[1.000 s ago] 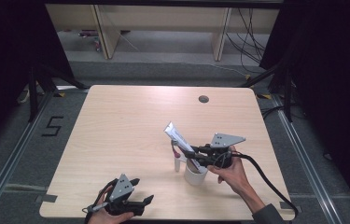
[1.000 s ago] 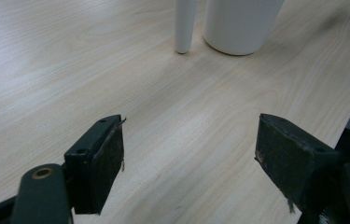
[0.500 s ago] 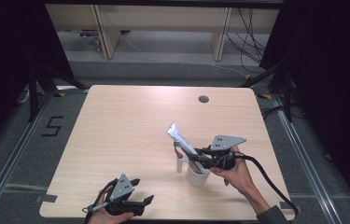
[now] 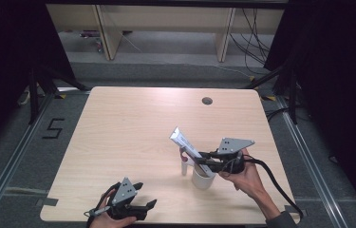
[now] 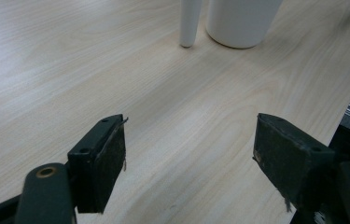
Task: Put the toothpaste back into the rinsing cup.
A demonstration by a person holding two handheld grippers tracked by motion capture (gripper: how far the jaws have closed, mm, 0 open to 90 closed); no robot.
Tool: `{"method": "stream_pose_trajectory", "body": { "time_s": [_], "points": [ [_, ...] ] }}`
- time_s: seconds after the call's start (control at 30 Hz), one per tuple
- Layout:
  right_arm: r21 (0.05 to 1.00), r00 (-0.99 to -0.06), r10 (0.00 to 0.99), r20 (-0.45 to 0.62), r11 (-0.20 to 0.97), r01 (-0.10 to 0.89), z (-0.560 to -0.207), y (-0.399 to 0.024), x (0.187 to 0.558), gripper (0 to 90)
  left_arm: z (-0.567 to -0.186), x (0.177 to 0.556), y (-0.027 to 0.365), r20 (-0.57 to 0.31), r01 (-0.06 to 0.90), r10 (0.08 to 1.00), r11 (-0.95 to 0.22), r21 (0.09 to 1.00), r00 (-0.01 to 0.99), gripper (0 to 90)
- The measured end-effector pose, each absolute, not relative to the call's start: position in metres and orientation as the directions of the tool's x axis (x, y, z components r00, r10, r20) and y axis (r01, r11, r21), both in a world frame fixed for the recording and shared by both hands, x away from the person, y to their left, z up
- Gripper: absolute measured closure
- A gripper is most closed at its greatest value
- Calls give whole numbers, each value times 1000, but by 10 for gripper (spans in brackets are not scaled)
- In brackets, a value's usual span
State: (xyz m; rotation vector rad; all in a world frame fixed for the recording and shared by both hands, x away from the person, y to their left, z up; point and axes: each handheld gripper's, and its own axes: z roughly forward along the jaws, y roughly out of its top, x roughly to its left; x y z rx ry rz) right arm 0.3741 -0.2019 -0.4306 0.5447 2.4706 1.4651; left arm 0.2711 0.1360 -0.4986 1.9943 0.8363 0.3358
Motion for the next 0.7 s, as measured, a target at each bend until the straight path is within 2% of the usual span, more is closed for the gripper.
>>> {"method": "stream_pose_trajectory", "body": {
  "time_s": [0.43, 0.7],
  "points": [
    [872, -904, 428, 24, 433, 228, -431, -208, 368, 782, -499, 271, 136, -92, 426, 673, -351, 834, 734, 248],
    [873, -905, 425, -3, 443, 205, -432, -209, 366, 780, -498, 270, 136, -95, 424, 674, -343, 838, 732, 248]
  ]
}}
